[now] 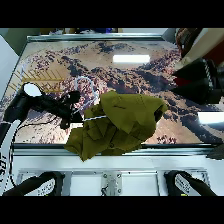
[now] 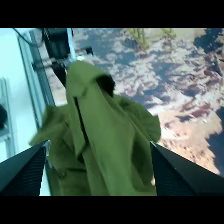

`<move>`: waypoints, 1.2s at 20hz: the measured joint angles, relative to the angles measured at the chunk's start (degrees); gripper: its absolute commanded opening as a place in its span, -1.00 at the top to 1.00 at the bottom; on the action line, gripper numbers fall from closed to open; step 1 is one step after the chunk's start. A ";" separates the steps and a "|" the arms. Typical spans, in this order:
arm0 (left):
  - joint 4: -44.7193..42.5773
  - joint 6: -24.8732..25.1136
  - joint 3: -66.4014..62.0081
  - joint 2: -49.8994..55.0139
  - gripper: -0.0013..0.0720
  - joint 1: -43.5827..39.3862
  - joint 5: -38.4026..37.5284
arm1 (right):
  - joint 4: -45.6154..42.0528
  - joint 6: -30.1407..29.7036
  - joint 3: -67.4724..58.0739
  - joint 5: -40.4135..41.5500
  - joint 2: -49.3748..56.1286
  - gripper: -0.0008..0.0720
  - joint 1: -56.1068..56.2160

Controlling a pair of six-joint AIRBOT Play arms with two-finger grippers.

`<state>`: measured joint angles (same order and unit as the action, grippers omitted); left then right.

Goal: Fold the clothes and pants, and hang the long-sleeved shirts on hangers.

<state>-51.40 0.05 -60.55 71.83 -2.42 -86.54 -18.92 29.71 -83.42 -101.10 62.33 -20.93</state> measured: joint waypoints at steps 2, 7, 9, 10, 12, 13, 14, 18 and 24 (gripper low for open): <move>0.00 0.00 0.00 0.00 0.93 0.00 -0.02 | -2.95 -5.01 3.19 -1.64 0.66 -0.99 -2.93; 0.00 0.00 0.00 0.02 0.93 0.00 -0.42 | -0.09 -22.25 11.45 -3.30 3.10 -0.99 -5.20; 0.00 -0.02 0.00 0.02 0.93 0.00 -0.50 | 1.64 -26.69 13.75 -3.50 5.11 -0.99 -5.16; 0.00 -0.02 0.00 0.02 0.93 0.00 -0.66 | 2.05 -28.24 14.38 -3.63 6.10 -0.99 -4.83; 0.00 -0.02 0.00 0.02 0.93 0.00 -0.81 | 2.78 -30.82 15.23 -3.76 7.98 -0.99 -3.43; 0.00 -0.02 0.00 0.02 0.93 0.00 -0.81 | 3.06 -31.85 15.50 -3.78 8.90 -0.99 -2.38; 0.00 -0.02 0.00 0.02 0.93 0.00 -0.81 | 3.21 -32.63 15.67 -3.82 9.73 -0.99 -1.27; 0.00 -0.02 0.00 0.02 0.93 0.00 -0.85 | 3.56 -34.25 16.00 -3.91 13.27 -0.99 3.96; 0.00 -0.02 0.00 0.02 0.93 0.00 -0.87 | 3.76 -34.71 16.09 -3.89 16.35 -0.99 10.99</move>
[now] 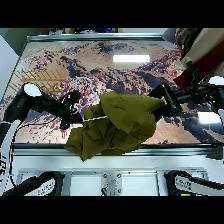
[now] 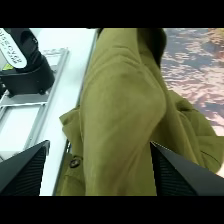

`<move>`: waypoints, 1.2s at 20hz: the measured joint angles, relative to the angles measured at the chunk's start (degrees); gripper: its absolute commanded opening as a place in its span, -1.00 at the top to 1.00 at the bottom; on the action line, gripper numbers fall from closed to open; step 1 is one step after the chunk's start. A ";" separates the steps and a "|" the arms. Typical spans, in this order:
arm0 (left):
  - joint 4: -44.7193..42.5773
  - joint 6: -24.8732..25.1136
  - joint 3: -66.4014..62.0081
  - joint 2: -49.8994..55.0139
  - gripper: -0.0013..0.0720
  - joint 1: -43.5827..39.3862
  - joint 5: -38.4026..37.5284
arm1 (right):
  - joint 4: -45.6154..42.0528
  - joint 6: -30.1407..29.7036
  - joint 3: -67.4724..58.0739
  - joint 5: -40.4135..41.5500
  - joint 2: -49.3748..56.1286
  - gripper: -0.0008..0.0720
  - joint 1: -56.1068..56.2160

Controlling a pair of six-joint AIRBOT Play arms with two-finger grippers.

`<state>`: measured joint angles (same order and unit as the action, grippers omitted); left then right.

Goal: Fold the clothes and pants, and hang the long-sleeved shirts on hangers.

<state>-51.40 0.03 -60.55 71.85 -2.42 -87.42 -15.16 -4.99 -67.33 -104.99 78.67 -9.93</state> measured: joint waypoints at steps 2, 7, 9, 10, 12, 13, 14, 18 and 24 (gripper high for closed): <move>0.00 0.00 0.00 0.00 0.93 0.00 -0.02 | 0.02 -0.15 0.02 0.50 0.31 -0.99 1.62; -0.15 0.00 0.02 0.00 0.93 0.00 -0.04 | 0.04 -0.15 0.02 2.32 0.59 -0.99 4.13; -0.42 0.00 0.02 0.00 0.93 0.02 -0.09 | 0.04 -0.09 0.00 2.56 0.59 -0.99 4.66; -0.44 0.00 0.02 0.00 0.93 0.02 -0.09 | 0.02 0.07 0.00 2.58 0.59 -0.99 4.81; -0.44 0.00 0.02 0.00 0.93 0.04 -0.11 | 0.02 0.09 0.00 2.78 0.59 -0.99 5.01; -0.44 0.00 0.02 0.02 0.93 0.04 -0.09 | 0.02 0.20 0.00 2.80 0.59 -0.99 5.09; -0.42 0.00 0.02 0.02 0.93 0.04 -0.11 | 0.02 0.33 0.00 2.80 0.59 -0.99 5.14; -0.20 0.00 0.02 0.02 0.93 0.07 -0.09 | 0.02 0.44 0.00 2.78 0.59 -0.99 5.20; 0.02 0.00 0.02 0.02 0.93 0.07 -0.07 | 0.02 0.46 0.00 2.78 0.59 -0.99 5.20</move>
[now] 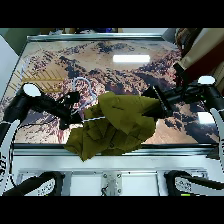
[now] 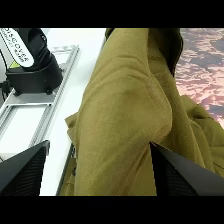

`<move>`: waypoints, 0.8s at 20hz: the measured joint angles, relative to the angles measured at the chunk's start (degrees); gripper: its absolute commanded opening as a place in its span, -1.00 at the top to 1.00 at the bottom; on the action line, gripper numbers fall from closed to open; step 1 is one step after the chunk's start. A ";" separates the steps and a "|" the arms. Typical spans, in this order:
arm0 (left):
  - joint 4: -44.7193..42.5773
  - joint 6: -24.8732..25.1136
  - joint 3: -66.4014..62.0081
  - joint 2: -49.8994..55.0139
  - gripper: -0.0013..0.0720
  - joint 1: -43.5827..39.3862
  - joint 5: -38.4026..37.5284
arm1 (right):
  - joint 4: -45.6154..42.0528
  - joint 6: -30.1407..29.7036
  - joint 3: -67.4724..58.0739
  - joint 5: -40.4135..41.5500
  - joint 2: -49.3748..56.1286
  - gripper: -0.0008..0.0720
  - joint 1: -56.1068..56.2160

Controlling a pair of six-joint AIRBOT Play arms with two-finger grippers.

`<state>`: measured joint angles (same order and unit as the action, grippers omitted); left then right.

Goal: Fold the clothes and pants, and hang the long-sleeved shirts on hangers.

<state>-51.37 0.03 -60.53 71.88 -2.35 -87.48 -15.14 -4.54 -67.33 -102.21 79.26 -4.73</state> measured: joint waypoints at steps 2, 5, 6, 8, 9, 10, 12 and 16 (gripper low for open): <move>0.04 0.00 0.00 0.00 0.93 0.00 0.00 | 0.00 0.00 0.00 0.00 0.00 -0.99 0.00; 0.07 0.00 0.00 0.00 0.93 0.00 0.00 | 0.02 0.00 0.00 0.00 0.00 -0.99 0.00; 0.07 0.00 0.00 0.00 0.93 0.00 0.00 | 0.02 0.00 0.00 0.00 0.00 -0.99 0.00; 0.07 0.00 0.00 0.00 0.93 0.00 0.00 | 0.02 -0.02 0.00 0.00 0.00 -0.97 0.02; 0.07 0.00 0.00 0.00 0.93 -0.02 0.00 | 0.02 0.00 0.00 0.00 0.00 -0.83 0.02; 0.07 0.00 0.00 0.00 0.93 -0.02 0.00 | 0.02 -0.02 0.00 0.00 0.00 -0.14 0.02; 0.09 0.00 0.00 0.00 0.93 -0.02 0.00 | 0.02 -0.02 0.00 0.00 0.00 0.93 0.02; 0.04 -0.15 0.02 0.00 0.93 -0.02 -0.31 | 0.20 -0.13 0.02 0.61 0.02 0.93 0.02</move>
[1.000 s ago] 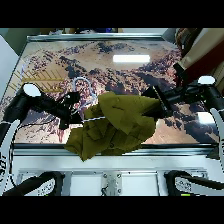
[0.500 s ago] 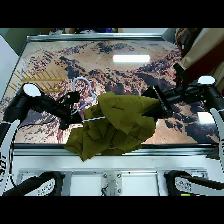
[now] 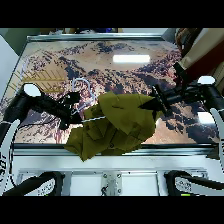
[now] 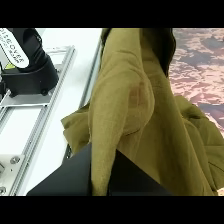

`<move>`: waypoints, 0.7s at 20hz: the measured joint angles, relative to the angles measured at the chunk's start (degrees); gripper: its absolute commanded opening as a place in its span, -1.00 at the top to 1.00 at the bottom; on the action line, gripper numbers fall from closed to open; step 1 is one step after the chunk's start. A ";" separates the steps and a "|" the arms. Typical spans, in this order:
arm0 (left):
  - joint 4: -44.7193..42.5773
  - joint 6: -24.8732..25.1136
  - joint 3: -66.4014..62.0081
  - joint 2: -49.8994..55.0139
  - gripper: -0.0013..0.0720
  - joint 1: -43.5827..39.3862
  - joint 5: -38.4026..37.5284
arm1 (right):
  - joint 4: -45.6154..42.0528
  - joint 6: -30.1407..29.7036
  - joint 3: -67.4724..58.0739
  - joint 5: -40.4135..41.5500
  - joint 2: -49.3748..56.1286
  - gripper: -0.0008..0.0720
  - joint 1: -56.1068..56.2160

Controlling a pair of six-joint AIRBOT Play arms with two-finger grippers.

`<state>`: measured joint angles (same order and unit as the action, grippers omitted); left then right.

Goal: Fold the clothes and pants, and hang the long-sleeved shirts on hangers.

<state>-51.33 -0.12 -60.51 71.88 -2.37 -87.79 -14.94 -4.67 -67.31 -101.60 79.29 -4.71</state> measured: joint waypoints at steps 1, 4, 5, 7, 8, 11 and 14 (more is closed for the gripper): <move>0.00 0.02 0.00 0.00 0.93 0.00 0.04 | -0.02 -0.02 0.00 -0.04 0.00 0.93 0.00; 0.00 0.17 0.00 0.00 0.93 0.00 0.52 | -0.04 -3.17 0.00 -0.07 0.00 0.93 0.00; 0.00 0.20 -0.02 0.00 0.93 0.00 0.83 | -0.07 -5.73 0.00 -0.07 0.02 0.93 0.00; 0.00 0.46 -0.04 -0.04 0.93 0.00 1.16 | -0.22 -12.85 0.02 0.00 0.02 0.93 0.00; -0.02 0.46 -0.04 -0.04 0.93 0.02 1.27 | -0.24 -15.76 0.04 0.42 0.02 0.93 0.00; -0.04 0.31 -0.07 -0.07 0.93 0.02 1.11 | -0.04 -21.81 0.07 2.10 0.04 0.93 0.00; -0.04 -0.02 -0.07 -0.04 0.93 0.02 0.59 | 0.37 -23.76 0.07 2.91 0.02 0.93 0.00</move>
<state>-51.37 -0.14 -60.58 71.83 -2.35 -87.20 -14.57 -28.42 -67.24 -98.70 79.31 -4.71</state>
